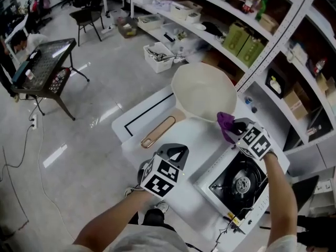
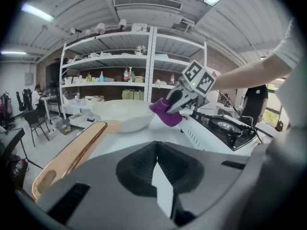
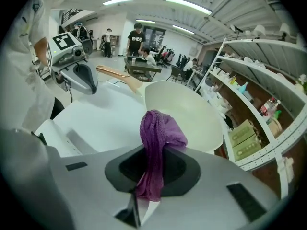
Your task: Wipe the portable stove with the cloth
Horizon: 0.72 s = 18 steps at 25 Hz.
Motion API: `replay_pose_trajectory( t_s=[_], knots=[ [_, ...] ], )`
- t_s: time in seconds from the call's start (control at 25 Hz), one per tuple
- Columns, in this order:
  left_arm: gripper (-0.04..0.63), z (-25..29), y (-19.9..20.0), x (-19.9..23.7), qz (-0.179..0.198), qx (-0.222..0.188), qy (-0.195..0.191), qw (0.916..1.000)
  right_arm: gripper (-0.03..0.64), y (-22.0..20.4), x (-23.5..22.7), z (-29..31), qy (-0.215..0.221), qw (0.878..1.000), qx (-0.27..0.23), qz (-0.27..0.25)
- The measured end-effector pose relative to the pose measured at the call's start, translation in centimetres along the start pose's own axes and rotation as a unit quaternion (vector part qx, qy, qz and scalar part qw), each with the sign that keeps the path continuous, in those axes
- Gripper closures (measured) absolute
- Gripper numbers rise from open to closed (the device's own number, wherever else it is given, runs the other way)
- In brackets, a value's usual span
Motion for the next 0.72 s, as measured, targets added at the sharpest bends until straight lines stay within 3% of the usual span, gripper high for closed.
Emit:
replay_pose_trajectory(
  t_s=[0.32,0.72],
  knots=[
    [0.589,-0.2,-0.1,-1.3,-0.005,0.005,0.025,0.9997,0.555,-1.9,0.6,0.2,0.048,0.996,0.044,-0.062],
    [0.590,-0.4,-0.3,-2.4,-0.010,0.009,0.043,0.9990,0.555,-2.7,1.5,0.7,0.095,0.992,0.071,-0.046]
  ],
)
Point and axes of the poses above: the fingertips, and each gripper's own axes: z forward along the fingers, x to its left, y out of its top, the point moved 8 cm from there along -z, backward along the fingers, and after that the axes turned 1 degree about z, right-handed, at the moved point
